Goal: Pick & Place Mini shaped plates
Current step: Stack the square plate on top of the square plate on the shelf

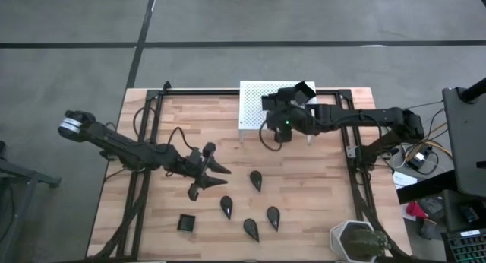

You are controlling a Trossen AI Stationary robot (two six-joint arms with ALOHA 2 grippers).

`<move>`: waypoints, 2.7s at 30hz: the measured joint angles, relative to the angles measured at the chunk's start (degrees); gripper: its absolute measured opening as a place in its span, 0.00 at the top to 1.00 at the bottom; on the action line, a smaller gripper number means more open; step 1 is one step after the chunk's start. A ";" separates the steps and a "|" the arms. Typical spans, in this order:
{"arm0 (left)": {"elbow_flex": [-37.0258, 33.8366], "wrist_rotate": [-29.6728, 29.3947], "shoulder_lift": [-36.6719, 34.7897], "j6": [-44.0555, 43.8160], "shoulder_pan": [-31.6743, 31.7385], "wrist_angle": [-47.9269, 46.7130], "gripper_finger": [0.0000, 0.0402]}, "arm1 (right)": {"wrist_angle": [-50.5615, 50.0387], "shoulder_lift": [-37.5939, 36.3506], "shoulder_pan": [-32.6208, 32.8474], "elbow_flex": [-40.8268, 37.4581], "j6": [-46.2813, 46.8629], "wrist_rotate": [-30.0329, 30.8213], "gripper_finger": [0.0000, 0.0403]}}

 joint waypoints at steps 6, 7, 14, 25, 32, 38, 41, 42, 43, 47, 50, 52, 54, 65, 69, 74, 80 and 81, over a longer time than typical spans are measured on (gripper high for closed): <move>0.00 -0.02 -0.77 0.12 0.00 0.60 0.63 | -0.03 0.99 -1.26 1.76 15.07 0.25 0.98; 0.00 -0.02 -0.78 0.32 0.02 0.59 0.63 | 0.03 1.00 -1.33 2.20 17.27 0.28 0.98; 0.00 -0.07 -0.80 0.83 0.02 0.57 0.63 | -0.55 1.00 -2.08 4.48 28.99 0.24 0.98; 0.00 -0.13 -0.82 1.42 0.02 1.26 0.63 | -11.43 1.02 -7.39 9.65 48.79 -1.40 0.98; 0.22 -0.17 -0.82 1.46 0.11 1.55 0.63 | -13.32 1.02 -9.56 10.32 59.53 -5.84 0.98; 0.22 -0.15 -0.82 1.40 0.11 1.40 0.63 | -13.68 3.13 -9.90 9.80 64.19 -4.07 0.98; 0.22 -0.15 -0.82 1.38 0.11 1.24 0.63 | -15.23 7.53 -9.90 12.67 64.23 -4.11 0.98; 0.22 -0.15 -0.82 1.36 0.11 1.23 0.63 | -17.08 9.28 -9.88 14.21 64.23 -4.03 0.98; 0.22 -0.15 -0.82 1.36 0.11 1.31 0.63 | -19.87 11.25 -9.87 16.32 64.43 -3.43 0.98; 0.20 -0.03 -0.84 1.31 0.09 1.22 0.63 | -31.16 18.09 -9.90 24.75 66.23 1.31 0.98; 0.20 0.58 -0.82 1.31 0.09 1.16 0.63 | -33.70 21.51 -9.94 29.88 66.79 1.82 0.98; 0.18 0.78 -0.82 1.29 0.06 1.00 0.63 | -34.14 23.33 -9.87 32.68 66.59 1.63 0.98; 0.17 0.90 -0.82 1.29 0.07 0.77 0.63 | -36.45 25.58 -9.84 35.51 66.57 1.46 0.98; 0.13 1.14 -0.82 0.87 0.07 -0.41 0.63 | -53.71 37.29 -10.28 51.95 69.39 0.46 0.98; 0.13 1.13 -0.82 0.81 0.07 -0.44 0.63 | -53.56 38.53 -10.62 54.30 69.45 0.50 0.98; 0.13 1.25 -0.82 0.74 0.07 -0.46 0.63 | -53.27 39.12 -10.73 54.54 68.69 0.20 0.98; 0.13 1.31 -0.82 0.76 0.07 -0.46 0.63 | -53.39 39.12 -11.05 54.21 68.58 -0.01 0.98; 0.13 1.33 -0.82 0.76 0.07 -0.45 0.63 | -53.39 39.12 -11.06 54.21 68.56 -0.02 0.98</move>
